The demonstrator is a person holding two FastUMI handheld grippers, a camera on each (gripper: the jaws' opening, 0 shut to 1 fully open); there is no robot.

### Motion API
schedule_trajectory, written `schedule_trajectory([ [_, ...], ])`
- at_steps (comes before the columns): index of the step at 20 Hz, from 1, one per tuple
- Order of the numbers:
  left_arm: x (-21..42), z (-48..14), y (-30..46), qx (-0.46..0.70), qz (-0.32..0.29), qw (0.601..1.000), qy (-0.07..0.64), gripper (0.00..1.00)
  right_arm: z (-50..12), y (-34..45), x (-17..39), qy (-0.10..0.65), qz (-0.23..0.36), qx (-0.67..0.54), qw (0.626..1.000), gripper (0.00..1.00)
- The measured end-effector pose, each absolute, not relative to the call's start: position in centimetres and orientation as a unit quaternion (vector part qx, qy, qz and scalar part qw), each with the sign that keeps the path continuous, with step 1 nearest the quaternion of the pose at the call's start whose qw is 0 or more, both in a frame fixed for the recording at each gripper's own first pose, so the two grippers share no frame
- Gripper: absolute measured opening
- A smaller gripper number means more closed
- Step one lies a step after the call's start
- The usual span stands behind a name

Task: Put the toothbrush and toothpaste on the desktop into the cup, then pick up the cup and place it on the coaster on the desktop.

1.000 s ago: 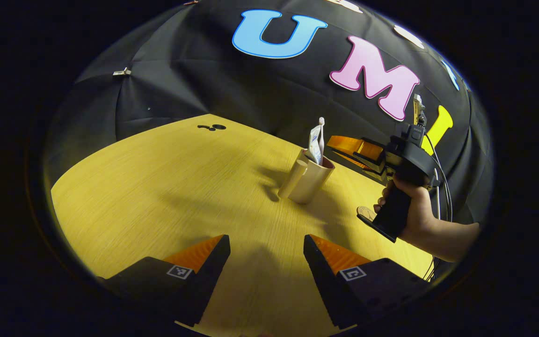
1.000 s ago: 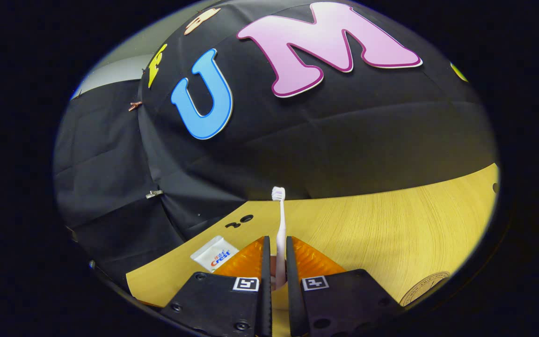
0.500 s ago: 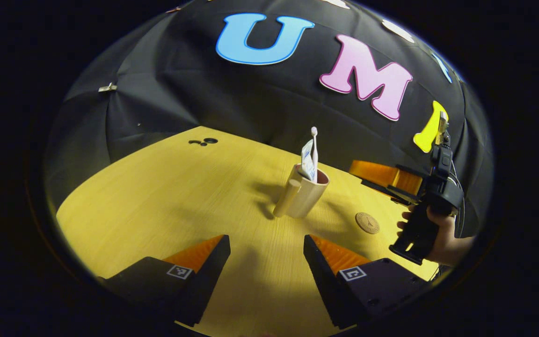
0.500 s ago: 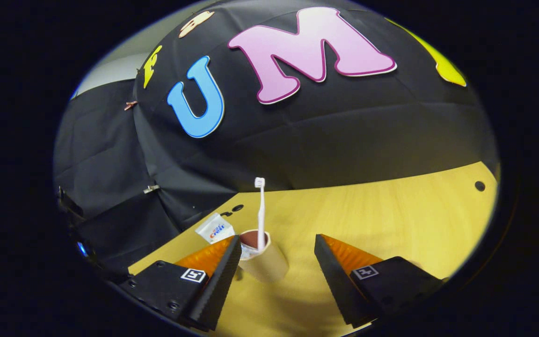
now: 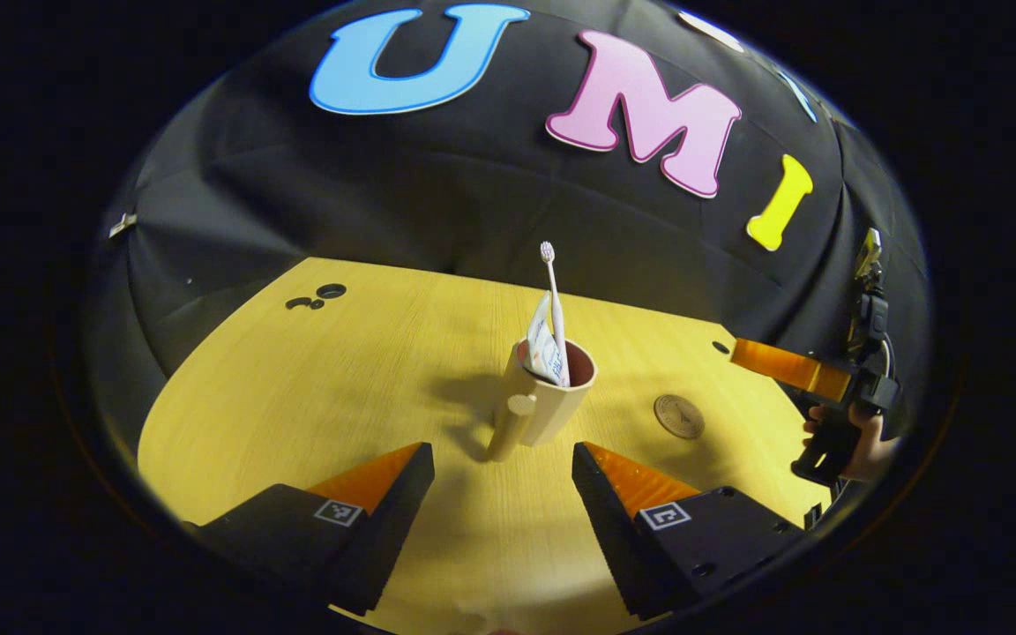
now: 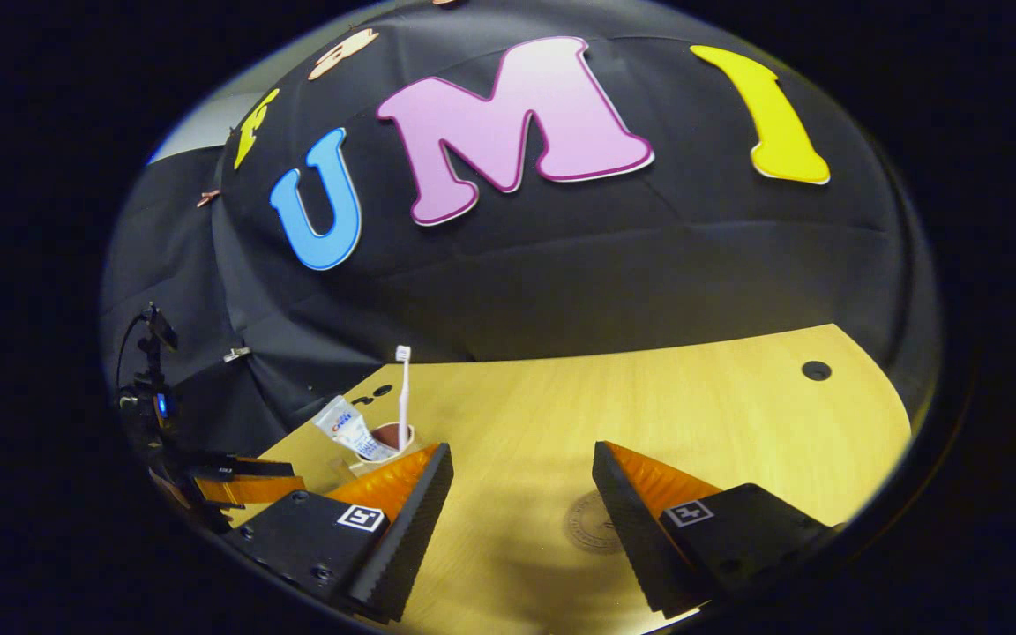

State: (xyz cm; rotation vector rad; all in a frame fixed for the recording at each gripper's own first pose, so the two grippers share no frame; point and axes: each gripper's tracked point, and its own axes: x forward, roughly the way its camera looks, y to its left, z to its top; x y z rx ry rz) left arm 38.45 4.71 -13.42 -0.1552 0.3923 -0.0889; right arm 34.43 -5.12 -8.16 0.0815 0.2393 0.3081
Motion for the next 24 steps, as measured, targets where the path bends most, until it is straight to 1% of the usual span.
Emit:
schedule_trajectory([
  [2,39.9,-13.6,4.3,-0.076,-0.064,0.971,0.217,0.98,-8.0,-7.3,34.0,0.122,0.137,0.042,0.982,0.98],
  [7,42.6,-14.5,3.7,-0.068,-0.087,0.957,0.270,0.98,-7.6,-12.5,32.8,0.127,0.101,0.040,0.986,0.98],
  [8,42.7,-15.1,3.4,-0.067,-0.094,0.951,0.287,0.92,-7.7,-13.4,32.5,0.131,0.095,0.040,0.986,0.98],
  [9,43.1,-15.5,3.1,-0.063,-0.099,0.946,0.302,0.98,-7.9,-14.4,32.2,0.136,0.090,0.040,0.986,0.98],
  [14,44.9,-16.6,2.6,-0.027,-0.108,0.931,0.349,0.95,-8.7,-20.1,30.1,0.152,0.045,0.038,0.987,0.98],
  [16,45.5,-16.8,2.3,-0.019,-0.110,0.925,0.363,0.89,-9.2,-21.9,29.3,0.160,0.028,0.050,0.985,0.98],
  [17,45.8,-16.9,2.3,-0.014,-0.112,0.922,0.369,0.84,-9.4,-23.1,28.9,0.163,0.021,0.056,0.985,0.98],
  [18,45.8,-17.0,2.0,-0.012,-0.118,0.918,0.379,0.81,-9.5,-23.6,28.5,0.166,0.015,0.060,0.984,0.98],
  [19,45.7,-17.1,1.8,-0.008,-0.121,0.914,0.387,0.75,-9.8,-24.2,28.4,0.168,0.008,0.062,0.984,0.98],
  [20,45.8,-17.1,1.5,-0.002,-0.120,0.912,0.392,0.71,-10.0,-24.8,28.4,0.171,0.001,0.066,0.983,0.98],
  [21,45.8,-17.2,1.4,0.009,-0.118,0.911,0.394,0.55,-10.3,-25.0,28.3,0.176,-0.005,0.073,0.982,0.98],
  [22,45.8,-17.3,1.3,0.017,-0.118,0.909,0.398,0.60,-10.4,-25.0,28.3,0.179,-0.006,0.082,0.980,0.98],
  [24,45.7,-17.5,1.2,0.024,-0.115,0.907,0.404,0.54,-10.4,-25.0,28.3,0.178,-0.007,0.091,0.980,0.98],
])
